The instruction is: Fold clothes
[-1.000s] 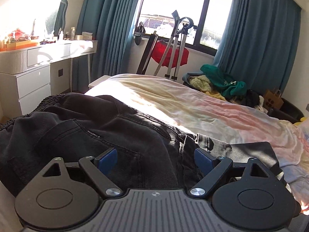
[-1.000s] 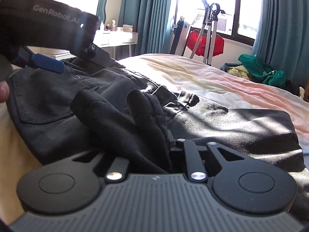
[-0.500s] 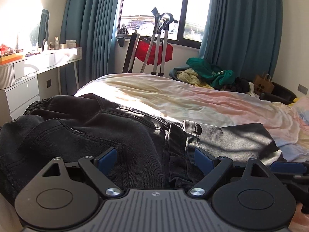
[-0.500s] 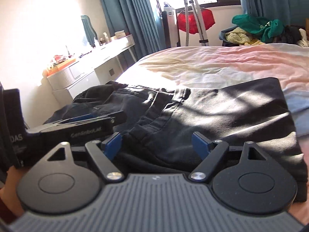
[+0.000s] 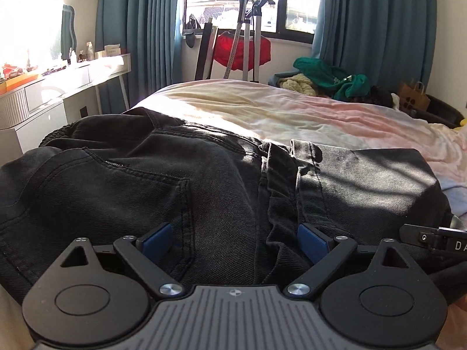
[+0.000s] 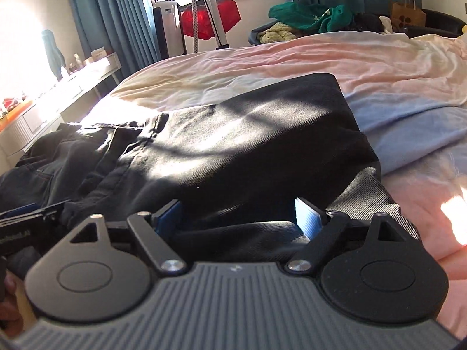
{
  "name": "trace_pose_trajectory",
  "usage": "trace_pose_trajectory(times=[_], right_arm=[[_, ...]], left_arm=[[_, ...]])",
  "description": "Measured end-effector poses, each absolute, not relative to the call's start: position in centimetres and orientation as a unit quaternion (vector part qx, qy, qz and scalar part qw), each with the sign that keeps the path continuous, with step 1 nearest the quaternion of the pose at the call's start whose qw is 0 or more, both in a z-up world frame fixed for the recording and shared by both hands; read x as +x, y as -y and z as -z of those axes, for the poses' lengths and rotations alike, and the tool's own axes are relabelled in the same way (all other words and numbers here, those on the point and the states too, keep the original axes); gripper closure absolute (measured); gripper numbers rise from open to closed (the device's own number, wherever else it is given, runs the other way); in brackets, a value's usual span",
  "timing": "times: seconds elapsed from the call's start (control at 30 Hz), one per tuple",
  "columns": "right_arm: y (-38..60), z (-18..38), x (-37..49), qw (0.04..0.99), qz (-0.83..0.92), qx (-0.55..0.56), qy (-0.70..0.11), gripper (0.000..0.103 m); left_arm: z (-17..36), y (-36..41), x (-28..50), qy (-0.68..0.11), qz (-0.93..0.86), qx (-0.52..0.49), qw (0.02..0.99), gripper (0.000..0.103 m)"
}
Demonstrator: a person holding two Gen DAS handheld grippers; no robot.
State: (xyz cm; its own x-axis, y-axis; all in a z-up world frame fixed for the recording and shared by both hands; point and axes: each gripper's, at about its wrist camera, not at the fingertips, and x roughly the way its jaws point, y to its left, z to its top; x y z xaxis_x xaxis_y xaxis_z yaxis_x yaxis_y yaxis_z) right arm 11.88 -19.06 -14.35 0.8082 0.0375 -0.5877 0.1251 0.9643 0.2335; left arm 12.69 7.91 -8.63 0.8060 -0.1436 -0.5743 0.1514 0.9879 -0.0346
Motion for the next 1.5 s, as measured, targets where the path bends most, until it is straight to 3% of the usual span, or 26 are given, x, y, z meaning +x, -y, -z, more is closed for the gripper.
trace_pose_trajectory(times=[0.13,0.2,0.4,0.7,0.83,0.97,1.23,1.4,1.5], right_arm=[[19.5,14.5,10.9,0.945,0.017,0.149,-0.289,0.019],[19.9,14.5,10.7,0.946,0.014,0.160,-0.280,0.020],[19.9,14.2,10.5,0.948,0.013,0.162,-0.273,0.020],[20.4,12.0,10.1,0.943,0.011,0.166,-0.289,0.020],[20.4,9.9,10.5,0.942,-0.019,0.119,-0.313,0.020],[20.6,7.5,9.5,0.949,-0.046,0.052,-0.307,0.020],[20.5,11.5,10.0,0.944,-0.022,0.077,-0.319,0.020],[19.9,12.5,10.9,0.949,-0.032,0.090,-0.299,0.020],[19.1,13.9,11.7,0.945,-0.036,0.079,-0.315,0.020]], left_arm=[[5.5,-11.2,9.9,-0.281,0.036,-0.016,0.959,0.009],[3.3,-14.0,8.2,-0.269,0.015,-0.045,0.962,0.002],[0.9,-23.8,4.4,-0.267,-0.053,-0.201,0.941,0.000],[7.0,-32.6,9.3,-0.305,-0.034,-0.451,0.838,0.000],[10.5,-33.8,11.2,-0.304,-0.035,-0.520,0.797,0.001],[11.4,-34.2,11.2,-0.254,-0.073,-0.538,0.800,0.004],[13.0,-36.6,12.7,-0.218,-0.110,-0.558,0.793,0.040],[12.6,-36.7,12.6,-0.191,-0.110,-0.559,0.799,0.074],[10.5,-35.1,13.0,-0.181,-0.119,-0.501,0.838,0.081]])
